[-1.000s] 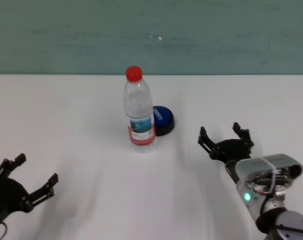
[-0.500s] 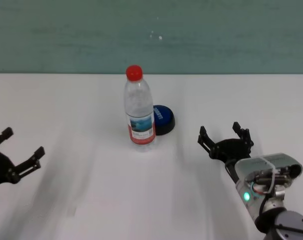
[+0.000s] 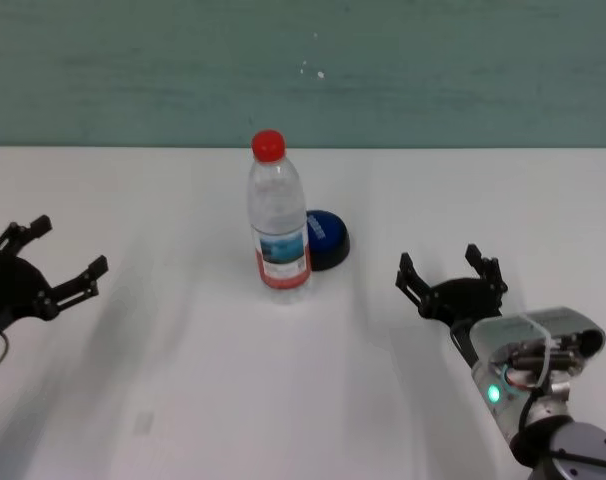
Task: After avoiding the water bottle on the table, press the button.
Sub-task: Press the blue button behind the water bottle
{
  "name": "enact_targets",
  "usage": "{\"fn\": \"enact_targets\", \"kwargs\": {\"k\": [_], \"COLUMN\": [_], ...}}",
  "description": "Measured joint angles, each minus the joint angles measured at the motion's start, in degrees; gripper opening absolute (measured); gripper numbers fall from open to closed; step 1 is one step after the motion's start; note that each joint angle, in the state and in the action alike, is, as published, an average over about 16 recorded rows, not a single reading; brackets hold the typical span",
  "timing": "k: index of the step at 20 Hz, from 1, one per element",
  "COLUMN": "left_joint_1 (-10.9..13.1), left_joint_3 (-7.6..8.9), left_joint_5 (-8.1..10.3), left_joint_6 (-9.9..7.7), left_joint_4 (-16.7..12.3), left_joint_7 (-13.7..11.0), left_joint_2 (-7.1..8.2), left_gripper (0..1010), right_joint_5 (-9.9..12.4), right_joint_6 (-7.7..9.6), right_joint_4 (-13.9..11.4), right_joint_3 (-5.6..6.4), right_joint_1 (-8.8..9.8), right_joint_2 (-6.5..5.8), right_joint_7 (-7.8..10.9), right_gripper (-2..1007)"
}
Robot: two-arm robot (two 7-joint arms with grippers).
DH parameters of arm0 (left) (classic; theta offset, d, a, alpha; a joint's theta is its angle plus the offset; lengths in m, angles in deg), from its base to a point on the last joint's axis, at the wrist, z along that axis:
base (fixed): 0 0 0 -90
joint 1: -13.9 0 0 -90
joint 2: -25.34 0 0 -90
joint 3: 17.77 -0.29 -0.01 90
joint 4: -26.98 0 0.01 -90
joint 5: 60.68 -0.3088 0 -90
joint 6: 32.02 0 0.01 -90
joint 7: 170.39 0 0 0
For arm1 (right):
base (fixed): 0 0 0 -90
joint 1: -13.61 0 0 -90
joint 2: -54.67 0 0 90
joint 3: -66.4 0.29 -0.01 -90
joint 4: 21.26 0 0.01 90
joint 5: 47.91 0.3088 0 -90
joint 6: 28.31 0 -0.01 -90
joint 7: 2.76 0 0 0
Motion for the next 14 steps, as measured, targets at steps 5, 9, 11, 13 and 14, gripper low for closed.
{"fn": "enact_targets", "kwargs": {"k": [5, 9, 11, 13, 14], "left_joint_1": [-6.3, -11.0, -13.2, -15.5, -16.6], "left_joint_3": [-2.73, -4.77, -5.79, -6.81, -7.34], "left_joint_5": [0.20, 0.42, 0.50, 0.57, 0.59], "left_joint_6": [1.04, 1.98, 2.49, 2.99, 3.25], "left_joint_4": [5.5, 9.9, 12.1, 14.2, 15.3], "left_joint_7": [-1.2, -2.1, -2.5, -3.0, -3.2], "left_joint_2": [-0.59, -1.59, -2.24, -2.96, -3.35], "left_gripper": [1000, 1000, 1000, 1000, 1000], "right_joint_5": [0.0, 0.0, 0.0, 0.0, 0.0], "right_joint_6": [0.00, 0.00, 0.00, 0.00, 0.00], "right_joint_4": [0.0, 0.0, 0.0, 0.0, 0.0], "right_joint_3": [0.00, 0.00, 0.00, 0.00, 0.00], "right_joint_1": [0.00, 0.00, 0.00, 0.00, 0.00], "right_joint_2": [0.00, 0.00, 0.00, 0.00, 0.00], "right_joint_7": [0.00, 0.00, 0.00, 0.00, 0.00], "right_gripper": [1004, 1004, 1004, 1004, 1004]}}
